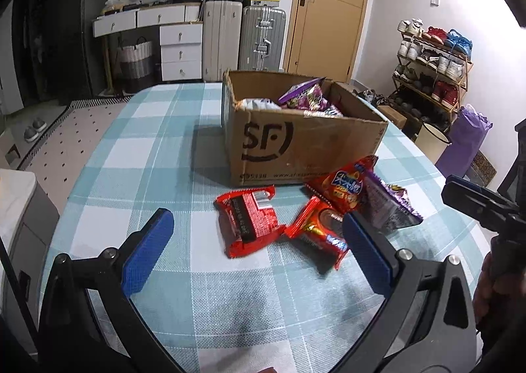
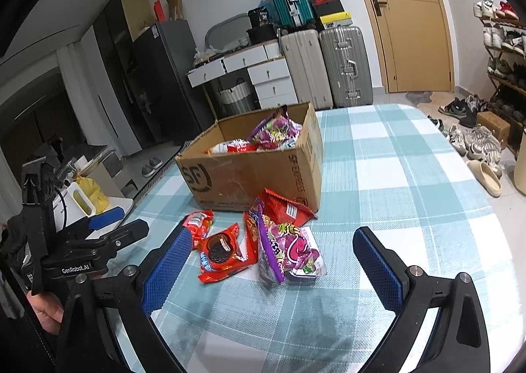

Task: Organize snacks
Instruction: 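Withdraw both tools from the box back toward the remaining snacks, then lower the right tool onto the purple candy bag and grasp it, then grasp the red wafer pack with the left tool while the right holds the purple bag, then lift the red wafer pack and purple bag and carry both over the box, then open both tools to drop the wafer pack and purple bag into the box, then withdraw both tools from the box toward the two remaining packs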

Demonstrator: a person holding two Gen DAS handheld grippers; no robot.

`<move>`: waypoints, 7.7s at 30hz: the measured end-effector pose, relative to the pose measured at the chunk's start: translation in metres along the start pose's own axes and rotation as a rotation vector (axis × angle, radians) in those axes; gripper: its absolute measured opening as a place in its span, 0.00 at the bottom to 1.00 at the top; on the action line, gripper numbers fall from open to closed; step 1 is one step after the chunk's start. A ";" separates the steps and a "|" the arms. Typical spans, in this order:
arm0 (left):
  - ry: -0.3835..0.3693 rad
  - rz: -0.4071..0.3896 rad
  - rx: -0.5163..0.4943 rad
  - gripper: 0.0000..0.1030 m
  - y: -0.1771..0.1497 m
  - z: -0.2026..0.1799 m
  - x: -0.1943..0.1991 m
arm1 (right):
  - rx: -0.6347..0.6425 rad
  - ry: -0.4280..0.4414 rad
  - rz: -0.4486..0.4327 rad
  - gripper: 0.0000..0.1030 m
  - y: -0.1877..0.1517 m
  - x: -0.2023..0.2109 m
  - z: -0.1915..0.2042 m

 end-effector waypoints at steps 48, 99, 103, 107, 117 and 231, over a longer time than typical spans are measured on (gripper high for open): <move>-0.008 0.100 0.075 0.99 -0.004 0.036 -0.053 | -0.069 0.113 0.140 0.44 -0.008 -0.075 -0.020; -0.079 0.236 0.048 0.40 -0.007 0.026 -0.090 | -0.093 0.176 0.062 0.44 -0.015 -0.020 -0.015; -0.085 0.211 0.049 0.40 -0.009 0.027 -0.071 | -0.080 0.175 0.052 0.44 -0.016 -0.011 -0.007; -0.093 0.176 0.045 0.40 -0.006 0.026 -0.049 | -0.069 0.174 0.039 0.44 -0.016 -0.001 0.001; -0.099 0.091 0.001 0.40 0.008 0.013 0.007 | -0.011 0.177 -0.004 0.44 -0.010 0.031 0.033; 0.029 0.005 -0.160 0.84 0.186 -0.033 -0.007 | 0.141 0.101 -0.133 0.82 0.161 0.016 0.043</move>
Point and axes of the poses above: each gripper's, at about its wrist camera, not at the fingertips, and x roughly against the way its jaws point, z to its left, y to its top, the point moved 9 cm from there along -x, roughly the way its jaws point, and after that the axes turned 12 degrees about z, right-handed, at the moved point
